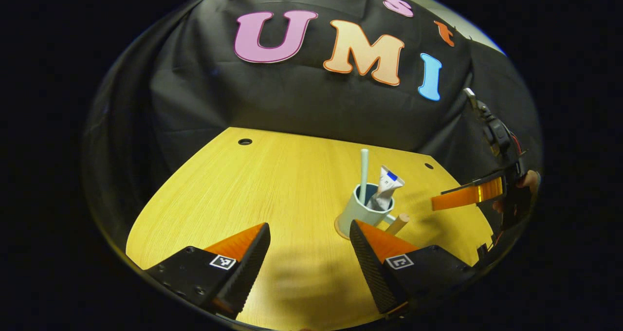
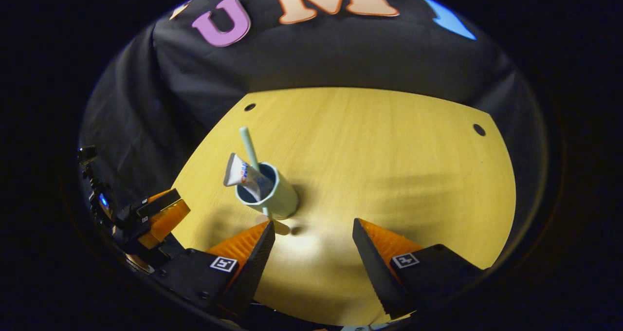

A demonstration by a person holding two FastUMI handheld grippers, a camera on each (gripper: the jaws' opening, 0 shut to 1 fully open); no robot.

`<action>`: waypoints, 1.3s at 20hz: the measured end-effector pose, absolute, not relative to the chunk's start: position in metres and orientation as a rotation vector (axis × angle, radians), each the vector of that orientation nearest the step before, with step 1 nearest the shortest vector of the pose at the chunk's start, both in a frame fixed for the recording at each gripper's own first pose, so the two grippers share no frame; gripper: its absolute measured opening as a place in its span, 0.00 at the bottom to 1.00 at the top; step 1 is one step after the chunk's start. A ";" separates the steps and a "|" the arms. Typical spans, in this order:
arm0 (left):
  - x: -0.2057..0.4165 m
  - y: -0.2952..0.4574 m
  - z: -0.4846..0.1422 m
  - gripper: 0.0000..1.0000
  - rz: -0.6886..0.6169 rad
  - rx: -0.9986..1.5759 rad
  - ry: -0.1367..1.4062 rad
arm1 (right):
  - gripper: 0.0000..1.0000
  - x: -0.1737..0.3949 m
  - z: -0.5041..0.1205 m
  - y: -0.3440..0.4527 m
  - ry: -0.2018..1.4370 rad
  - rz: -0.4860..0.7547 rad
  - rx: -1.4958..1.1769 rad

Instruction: Put the toothbrush and toothpaste on the desktop into the cup, then pick up the cup and place it on the coaster on the desktop.

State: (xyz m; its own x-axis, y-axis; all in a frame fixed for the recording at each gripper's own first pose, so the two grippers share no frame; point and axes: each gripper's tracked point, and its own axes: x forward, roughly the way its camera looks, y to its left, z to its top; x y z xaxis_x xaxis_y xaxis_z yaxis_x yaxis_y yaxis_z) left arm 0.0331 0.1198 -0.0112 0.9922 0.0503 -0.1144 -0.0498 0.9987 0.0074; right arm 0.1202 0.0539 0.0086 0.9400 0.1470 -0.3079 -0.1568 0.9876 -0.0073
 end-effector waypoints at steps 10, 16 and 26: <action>0.038 0.042 0.012 0.95 0.046 0.045 0.037 | 0.99 0.030 0.011 -0.060 0.054 0.057 0.138; 0.037 0.002 0.005 0.95 0.022 0.050 0.027 | 0.99 0.002 -0.003 -0.087 -0.004 0.078 0.212; 0.041 -0.029 -0.001 0.95 0.003 0.023 0.030 | 0.99 -0.013 -0.004 -0.117 -0.043 0.075 0.239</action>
